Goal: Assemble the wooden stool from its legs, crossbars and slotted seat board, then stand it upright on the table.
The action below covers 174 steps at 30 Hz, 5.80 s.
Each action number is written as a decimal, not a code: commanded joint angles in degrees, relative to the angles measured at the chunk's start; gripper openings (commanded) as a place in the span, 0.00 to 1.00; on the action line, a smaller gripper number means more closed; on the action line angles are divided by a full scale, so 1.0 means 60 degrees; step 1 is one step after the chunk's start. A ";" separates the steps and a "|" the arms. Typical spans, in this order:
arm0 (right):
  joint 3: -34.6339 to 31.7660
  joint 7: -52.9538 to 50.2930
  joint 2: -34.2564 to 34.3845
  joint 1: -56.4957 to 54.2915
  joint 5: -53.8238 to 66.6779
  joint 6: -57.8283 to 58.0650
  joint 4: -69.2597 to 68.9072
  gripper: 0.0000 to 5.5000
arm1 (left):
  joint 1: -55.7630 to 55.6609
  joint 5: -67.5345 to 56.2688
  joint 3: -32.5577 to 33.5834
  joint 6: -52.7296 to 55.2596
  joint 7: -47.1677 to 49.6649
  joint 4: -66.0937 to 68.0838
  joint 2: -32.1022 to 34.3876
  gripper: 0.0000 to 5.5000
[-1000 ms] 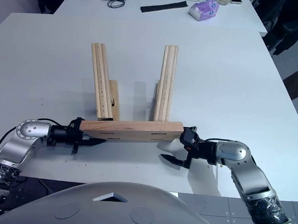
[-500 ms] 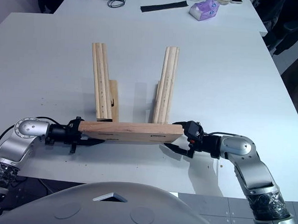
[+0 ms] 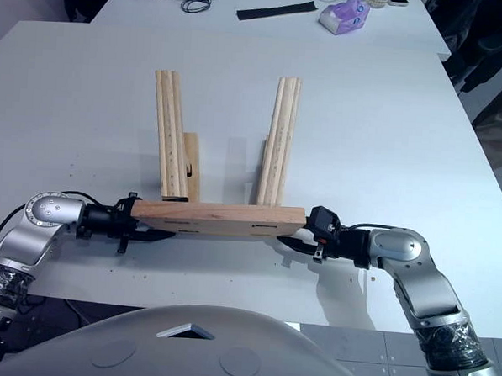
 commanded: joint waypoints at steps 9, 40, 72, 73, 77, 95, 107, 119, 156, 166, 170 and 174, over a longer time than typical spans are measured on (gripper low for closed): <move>-0.0866 -0.0210 -0.0360 0.1267 0.0782 0.0817 -0.1748 0.29 | -0.0162 -0.1368 0.0728 0.1712 -0.0337 -0.2064 0.0531 0.27; -1.0558 -0.1513 -0.6555 0.4066 1.6188 0.7613 -0.3649 0.29 | 0.3005 -1.4685 0.7953 1.0812 0.4461 -0.6830 0.6248 0.27; -0.5830 0.1826 -1.1846 0.3109 1.6190 0.9601 0.1677 0.29 | -0.8307 -1.6749 -0.2839 1.4975 0.7674 0.0676 0.5351 0.27; -0.5723 0.1629 -1.1608 0.2973 1.6190 0.9463 0.1448 0.29 | -0.8561 -1.6749 -0.2903 1.5028 0.7850 0.0953 0.5106 0.27; -0.5200 0.0940 -1.0681 0.2333 1.6190 0.9257 0.0741 0.29 | -0.9428 -1.6749 -0.3057 1.5530 0.7853 0.1932 0.4474 0.27; -0.4382 -0.1626 -0.7978 0.0793 1.6190 0.9361 0.0089 0.29 | -0.7753 -1.6751 -0.3298 1.5720 0.5812 0.3239 0.5187 0.27; -0.4108 -0.1932 -0.7760 0.0498 1.6190 0.9386 -0.0040 0.29 | -0.3780 -1.6751 0.3073 1.3100 1.1858 0.1560 0.1587 0.49; -0.4805 -0.5323 -0.4352 0.2116 1.6190 0.6885 -0.2068 0.29 | 0.1597 -1.5250 0.5958 1.3959 0.7836 -0.4004 0.2541 0.51; -0.0826 -1.0183 0.5847 -0.3659 -0.1158 -0.5400 0.7904 0.55 | -0.2560 0.1054 0.2231 -0.3014 1.1941 0.6267 -0.5327 0.74; -0.1381 -1.0006 0.5933 -0.3925 -0.1545 -0.5804 0.8366 0.55 | -0.1918 0.1933 0.1888 -0.3693 1.2266 0.5931 -0.5766 0.74; -0.1462 -0.9739 0.5798 -0.3915 -0.1696 -0.5692 0.8307 0.55 | -0.1653 0.2370 0.1770 -0.3854 1.2643 0.5739 -0.5979 0.74; -0.1486 -0.9475 0.5722 -0.3884 -0.1799 -0.5555 0.8184 0.55 | -0.1381 0.2623 0.1788 -0.3963 1.2983 0.5607 -0.6099 0.74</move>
